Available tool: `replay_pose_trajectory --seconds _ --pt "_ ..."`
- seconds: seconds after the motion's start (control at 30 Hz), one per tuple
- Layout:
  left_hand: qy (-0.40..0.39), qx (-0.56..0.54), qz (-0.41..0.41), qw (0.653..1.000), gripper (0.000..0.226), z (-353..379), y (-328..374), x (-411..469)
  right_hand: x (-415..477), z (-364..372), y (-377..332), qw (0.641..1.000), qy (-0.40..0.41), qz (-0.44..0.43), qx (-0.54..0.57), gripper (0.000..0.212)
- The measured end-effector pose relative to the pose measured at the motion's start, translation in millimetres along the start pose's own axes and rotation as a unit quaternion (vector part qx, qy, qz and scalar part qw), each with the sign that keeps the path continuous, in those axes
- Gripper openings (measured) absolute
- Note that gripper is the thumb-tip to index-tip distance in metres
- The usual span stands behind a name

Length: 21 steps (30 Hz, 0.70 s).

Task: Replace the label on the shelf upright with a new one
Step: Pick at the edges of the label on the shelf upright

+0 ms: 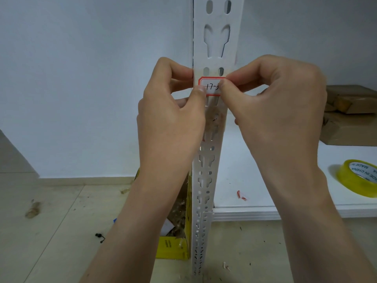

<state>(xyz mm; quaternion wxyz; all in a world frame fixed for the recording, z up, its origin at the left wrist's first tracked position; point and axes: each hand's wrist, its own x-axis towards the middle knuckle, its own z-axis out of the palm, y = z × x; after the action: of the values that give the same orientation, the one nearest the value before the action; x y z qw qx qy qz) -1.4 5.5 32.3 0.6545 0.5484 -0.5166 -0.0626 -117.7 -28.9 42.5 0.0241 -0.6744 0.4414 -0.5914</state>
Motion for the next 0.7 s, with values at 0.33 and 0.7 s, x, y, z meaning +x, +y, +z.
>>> replay_pose_trajectory --seconds 0.33,0.7 --pt "0.004 0.001 0.002 1.000 0.020 0.3 -0.9 0.6 0.4 0.8 -3.8 1.000 -0.005 0.015 -0.007 0.007" --pt "0.003 -0.013 -0.004 1.000 0.017 0.1 -0.8 0.1 3.6 1.5 -3.0 0.999 -0.045 0.023 -0.003 0.005"
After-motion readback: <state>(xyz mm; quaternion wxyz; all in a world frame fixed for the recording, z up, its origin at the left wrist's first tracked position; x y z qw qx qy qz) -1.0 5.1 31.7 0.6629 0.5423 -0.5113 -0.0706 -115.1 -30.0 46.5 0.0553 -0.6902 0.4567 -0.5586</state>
